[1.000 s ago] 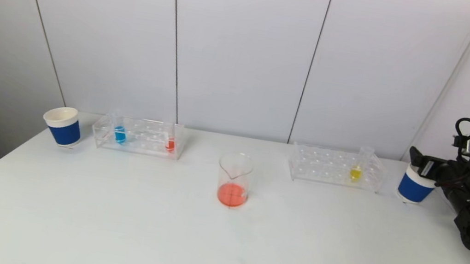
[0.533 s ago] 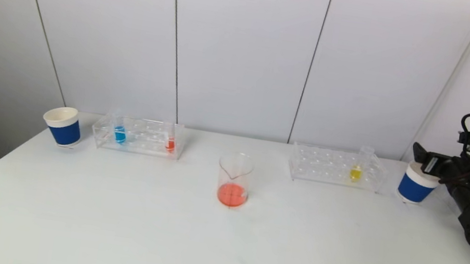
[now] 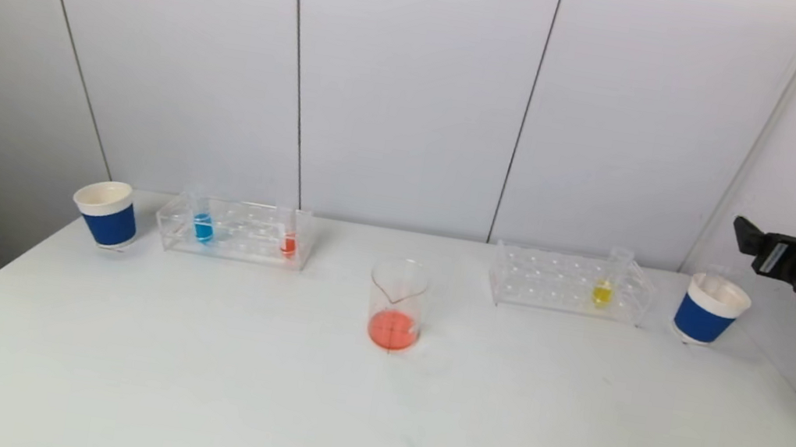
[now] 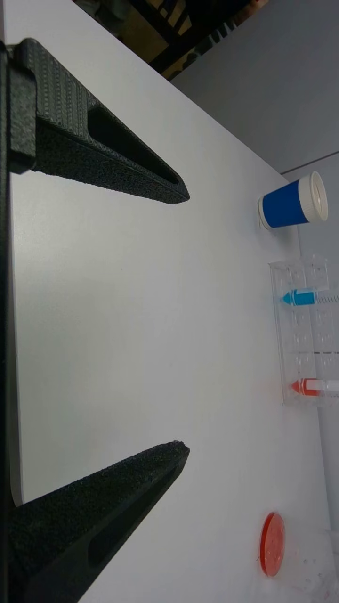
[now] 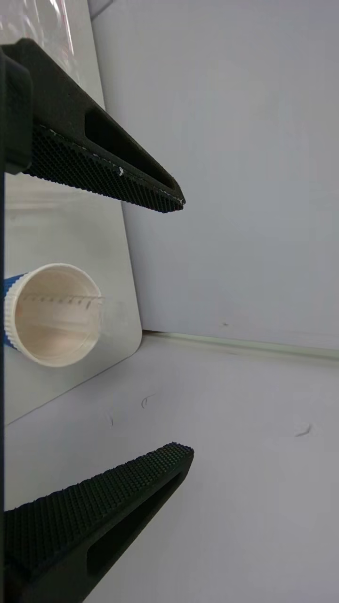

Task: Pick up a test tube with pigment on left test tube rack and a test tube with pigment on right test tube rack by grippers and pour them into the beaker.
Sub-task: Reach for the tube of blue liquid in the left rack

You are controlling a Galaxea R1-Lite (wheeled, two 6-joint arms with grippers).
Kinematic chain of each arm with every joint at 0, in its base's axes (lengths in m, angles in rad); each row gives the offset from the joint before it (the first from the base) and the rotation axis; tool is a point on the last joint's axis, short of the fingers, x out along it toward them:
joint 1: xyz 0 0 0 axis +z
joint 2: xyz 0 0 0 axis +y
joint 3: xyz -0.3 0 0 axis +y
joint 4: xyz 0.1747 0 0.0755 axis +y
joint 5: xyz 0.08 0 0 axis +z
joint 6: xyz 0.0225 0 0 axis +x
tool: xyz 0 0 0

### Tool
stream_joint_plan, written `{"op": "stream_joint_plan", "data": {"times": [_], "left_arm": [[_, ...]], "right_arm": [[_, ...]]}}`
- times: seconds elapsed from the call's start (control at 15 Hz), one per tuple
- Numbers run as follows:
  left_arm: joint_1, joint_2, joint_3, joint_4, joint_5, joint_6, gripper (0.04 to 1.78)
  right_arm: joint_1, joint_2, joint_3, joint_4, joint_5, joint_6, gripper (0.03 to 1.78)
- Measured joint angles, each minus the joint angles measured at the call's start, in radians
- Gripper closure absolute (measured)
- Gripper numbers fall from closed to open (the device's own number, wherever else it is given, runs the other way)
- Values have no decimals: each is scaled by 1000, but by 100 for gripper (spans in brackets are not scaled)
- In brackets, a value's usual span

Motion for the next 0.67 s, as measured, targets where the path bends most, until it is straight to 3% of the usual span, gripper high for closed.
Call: {"op": "stream_joint_plan", "data": {"times": [0.27, 0.67], "left_arm": [[0, 0, 0, 0, 0, 0, 6], [0, 0, 0, 0, 0, 0, 6]], "right_arm": [[4, -214, 76, 146, 12, 0, 4], [5, -602, 244, 340, 64, 1, 4]]}}
